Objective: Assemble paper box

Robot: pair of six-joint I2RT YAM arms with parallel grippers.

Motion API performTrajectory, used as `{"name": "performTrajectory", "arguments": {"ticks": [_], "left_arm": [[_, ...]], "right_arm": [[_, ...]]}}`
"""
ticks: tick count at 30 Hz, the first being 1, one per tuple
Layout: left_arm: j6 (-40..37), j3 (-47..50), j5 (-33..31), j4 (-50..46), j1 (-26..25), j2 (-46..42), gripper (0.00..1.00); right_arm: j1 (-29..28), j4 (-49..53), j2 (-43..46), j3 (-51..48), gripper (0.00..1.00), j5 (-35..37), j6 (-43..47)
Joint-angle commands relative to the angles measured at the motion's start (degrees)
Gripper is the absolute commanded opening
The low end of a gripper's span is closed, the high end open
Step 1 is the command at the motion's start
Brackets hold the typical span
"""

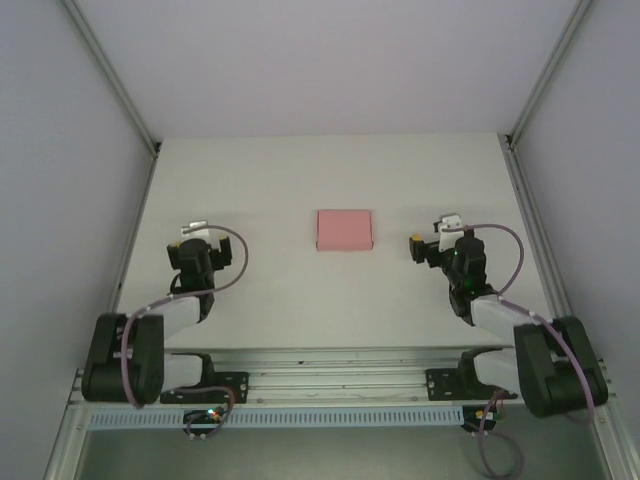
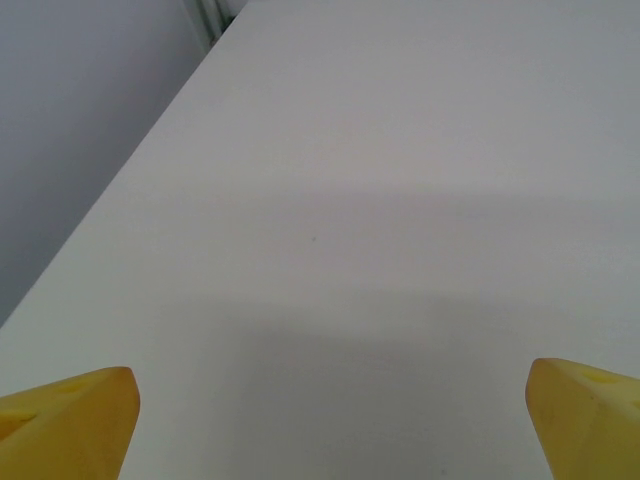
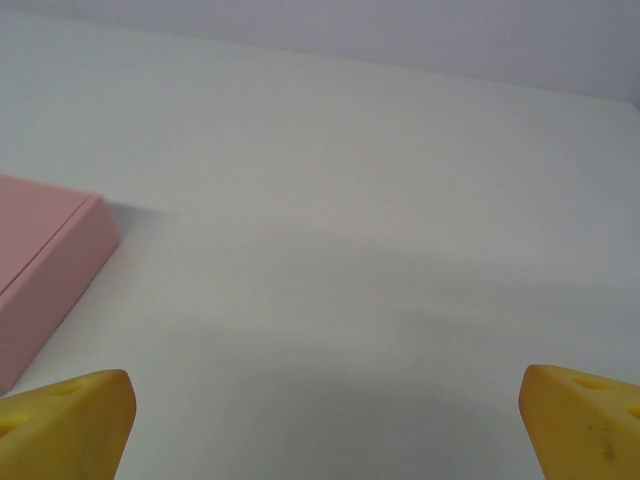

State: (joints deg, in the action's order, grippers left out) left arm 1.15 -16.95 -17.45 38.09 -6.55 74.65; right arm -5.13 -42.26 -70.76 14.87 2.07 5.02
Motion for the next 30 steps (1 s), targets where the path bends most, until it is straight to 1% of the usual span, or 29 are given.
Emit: {"name": "performTrajectory", "arguments": {"ticks": [1,2,3,4,5,6,7,8,11,13,14,16,18,22,30], "left_arm": [[-3.44,-0.46,4.35,12.73,1.13,2.97,1.0],[-4.01,-1.09,4.75,12.72,1.32,4.05,1.0],[-3.99,-0.78,5.89,15.04,1.55,6.15,1.0],[-3.68,0.35,7.44,20.94,2.74,10.3,1.0],[-4.03,1.39,8.52,30.37,3.96,17.0,1.0],[-4.33,2.19,6.9,35.99,3.81,18.83,1.0],[-2.15,2.45,7.69,28.96,4.28,14.6,1.0],[-1.31,2.36,9.45,25.72,5.17,12.6,1.0],[-1.86,2.12,7.85,32.12,5.75,16.83,1.0],[-0.56,0.87,7.97,26.29,5.81,14.87,1.0],[-1.05,-0.02,7.2,26.49,5.88,15.89,1.0],[-0.4,-1.44,7.6,22.22,5.85,14.93,1.0],[-1.14,-2.19,7.51,22.23,5.82,15.55,1.0],[-0.68,-3.89,6.96,18.47,5.92,15.26,1.0],[-0.71,-3.92,6.9,18.43,5.92,15.26,1.0]], "right_arm": [[1.31,-16.72,-6.58,-1.34,1.0,-0.95,-2.59],[1.69,-19.44,-10.23,-1.3,1.0,-2.02,-2.66],[1.7,-23.62,-14.55,-1.22,1.0,-2.05,-2.54],[1.78,-28.29,-19.58,-0.34,1.0,-1.7,-2.48],[1.61,-27.73,-20.55,0.79,1.0,1.14,-3.25],[2.2,-16.96,-16.87,2.86,1.0,2.0,-4.75],[3.43,-10.03,-15.6,5.82,1.0,0.94,-6.08],[4.4,-9.39,-17.65,8.09,1.0,0.34,-6.96],[4.86,-9.94,-17.68,7.73,1.0,0.65,-7.47],[4.69,-9.14,-17.32,7.94,1.0,0.94,-7.27],[4.7,-9.48,-17.76,8.15,1.0,0.93,-7.21],[4.73,-9.0,-17.44,8.12,1.0,0.88,-7.27],[4.69,-9.63,-17.63,8.05,1.0,0.85,-7.17],[4.73,-9.49,-17.65,8.06,1.0,0.77,-7.13],[4.66,-9.43,-17.66,8.15,1.0,0.75,-7.14]]}}
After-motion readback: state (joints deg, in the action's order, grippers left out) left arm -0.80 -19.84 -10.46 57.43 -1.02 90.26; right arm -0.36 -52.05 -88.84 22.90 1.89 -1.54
